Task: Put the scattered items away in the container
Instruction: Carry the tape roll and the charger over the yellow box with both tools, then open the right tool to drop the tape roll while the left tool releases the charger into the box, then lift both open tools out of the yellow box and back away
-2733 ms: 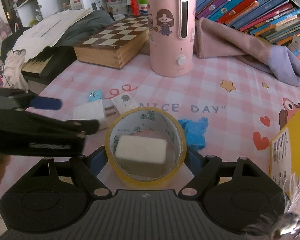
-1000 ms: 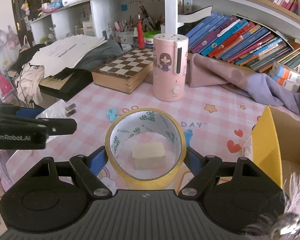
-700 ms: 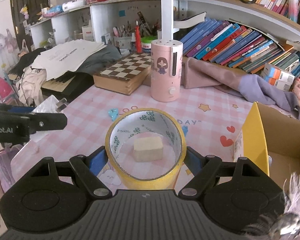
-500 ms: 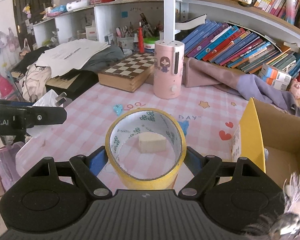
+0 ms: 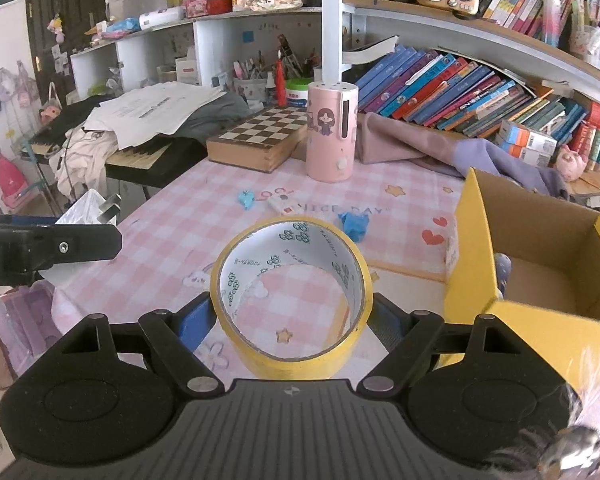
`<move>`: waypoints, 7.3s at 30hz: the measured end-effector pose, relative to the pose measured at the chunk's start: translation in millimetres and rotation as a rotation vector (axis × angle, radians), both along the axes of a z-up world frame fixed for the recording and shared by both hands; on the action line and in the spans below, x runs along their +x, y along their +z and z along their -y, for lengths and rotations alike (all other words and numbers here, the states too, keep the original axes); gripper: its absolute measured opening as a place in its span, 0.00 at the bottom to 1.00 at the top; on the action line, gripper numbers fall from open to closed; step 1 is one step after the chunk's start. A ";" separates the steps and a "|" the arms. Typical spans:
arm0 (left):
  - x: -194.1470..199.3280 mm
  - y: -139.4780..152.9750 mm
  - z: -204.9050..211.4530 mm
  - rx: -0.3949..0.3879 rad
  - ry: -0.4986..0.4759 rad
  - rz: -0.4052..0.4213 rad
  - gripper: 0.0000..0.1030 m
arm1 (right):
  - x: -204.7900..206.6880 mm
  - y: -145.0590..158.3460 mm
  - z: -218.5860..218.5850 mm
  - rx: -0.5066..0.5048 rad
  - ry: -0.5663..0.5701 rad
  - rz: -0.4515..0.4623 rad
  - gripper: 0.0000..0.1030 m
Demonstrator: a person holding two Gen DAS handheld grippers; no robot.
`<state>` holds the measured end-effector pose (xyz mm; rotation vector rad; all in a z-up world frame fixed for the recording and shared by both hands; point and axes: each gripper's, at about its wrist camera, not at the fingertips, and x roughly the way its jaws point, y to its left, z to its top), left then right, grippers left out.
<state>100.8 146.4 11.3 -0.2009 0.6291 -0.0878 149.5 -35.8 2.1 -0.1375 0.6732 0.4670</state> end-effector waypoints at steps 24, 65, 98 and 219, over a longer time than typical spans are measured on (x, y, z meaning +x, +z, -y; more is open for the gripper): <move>-42.5 -10.8 58.9 -0.038 -0.172 -0.018 0.63 | -75.8 -6.6 69.2 -0.016 -0.164 -0.037 0.78; -7.0 -19.0 175.5 -0.035 -0.528 -0.058 0.63 | -107.5 -9.5 181.8 -0.011 -0.513 -0.101 0.78; 80.9 8.3 228.9 0.026 -0.499 0.038 0.63 | 1.1 24.4 237.6 -0.049 -0.456 0.086 0.78; -38.5 -32.1 165.6 0.184 -0.160 -0.024 0.92 | -90.5 -16.0 190.9 -0.047 -0.429 0.000 0.85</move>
